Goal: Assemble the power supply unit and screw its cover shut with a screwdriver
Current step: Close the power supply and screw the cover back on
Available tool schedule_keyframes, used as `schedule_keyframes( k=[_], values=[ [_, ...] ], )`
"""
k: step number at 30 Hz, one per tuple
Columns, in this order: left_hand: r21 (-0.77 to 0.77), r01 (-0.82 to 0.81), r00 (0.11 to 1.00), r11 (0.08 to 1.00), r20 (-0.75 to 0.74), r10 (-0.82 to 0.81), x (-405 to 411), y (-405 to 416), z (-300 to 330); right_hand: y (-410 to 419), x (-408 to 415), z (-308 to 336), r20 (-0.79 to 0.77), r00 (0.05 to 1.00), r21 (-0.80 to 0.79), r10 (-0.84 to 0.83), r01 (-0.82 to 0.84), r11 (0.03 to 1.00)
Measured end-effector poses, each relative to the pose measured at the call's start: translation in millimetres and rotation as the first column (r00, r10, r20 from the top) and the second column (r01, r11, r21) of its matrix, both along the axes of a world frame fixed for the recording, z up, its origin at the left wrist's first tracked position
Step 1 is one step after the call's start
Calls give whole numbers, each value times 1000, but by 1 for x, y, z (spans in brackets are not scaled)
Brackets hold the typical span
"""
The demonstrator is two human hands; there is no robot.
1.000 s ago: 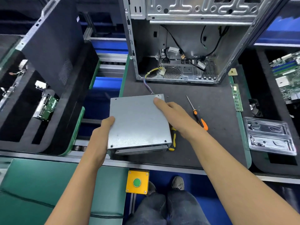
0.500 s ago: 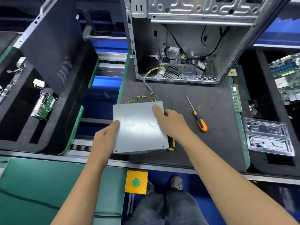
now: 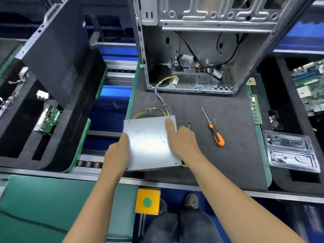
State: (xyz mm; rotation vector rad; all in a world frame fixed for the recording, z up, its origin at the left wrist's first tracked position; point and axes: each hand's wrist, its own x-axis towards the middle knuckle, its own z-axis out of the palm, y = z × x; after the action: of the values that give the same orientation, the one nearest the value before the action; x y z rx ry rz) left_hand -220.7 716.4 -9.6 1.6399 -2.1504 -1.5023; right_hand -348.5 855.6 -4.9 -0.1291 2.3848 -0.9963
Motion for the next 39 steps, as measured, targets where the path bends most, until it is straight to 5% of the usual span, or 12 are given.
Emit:
schedule_keyframes(
  k=[17, 20, 22, 24, 34, 39],
  values=[
    [-65, 51, 998, 997, -29, -53, -2, 8, 0, 5, 2, 2, 55, 998, -35, 31, -29, 999],
    [-92, 93, 996, 991, 20, -91, 5, 6, -2, 17, 1, 7, 73, 980, 27, 185, -187, 982],
    [-68, 104, 994, 992, 32, -102, 9, 4, -4, 35, -6, 6, -64, 935, 209, 348, -328, 921],
    [-45, 88, 996, 995, 38, -86, 8, 4, -5, 55, -11, 0, -271, 915, 305, 297, -211, 929],
    [-99, 6, 999, 995, 40, -2, 5, 12, -5, 69, -3, -20, -267, 957, 245, 113, -46, 968],
    [-84, -42, 999, 996, 23, 44, 2, 18, -2, 90, -11, -21, -371, 909, 372, 191, -43, 927]
  ],
)
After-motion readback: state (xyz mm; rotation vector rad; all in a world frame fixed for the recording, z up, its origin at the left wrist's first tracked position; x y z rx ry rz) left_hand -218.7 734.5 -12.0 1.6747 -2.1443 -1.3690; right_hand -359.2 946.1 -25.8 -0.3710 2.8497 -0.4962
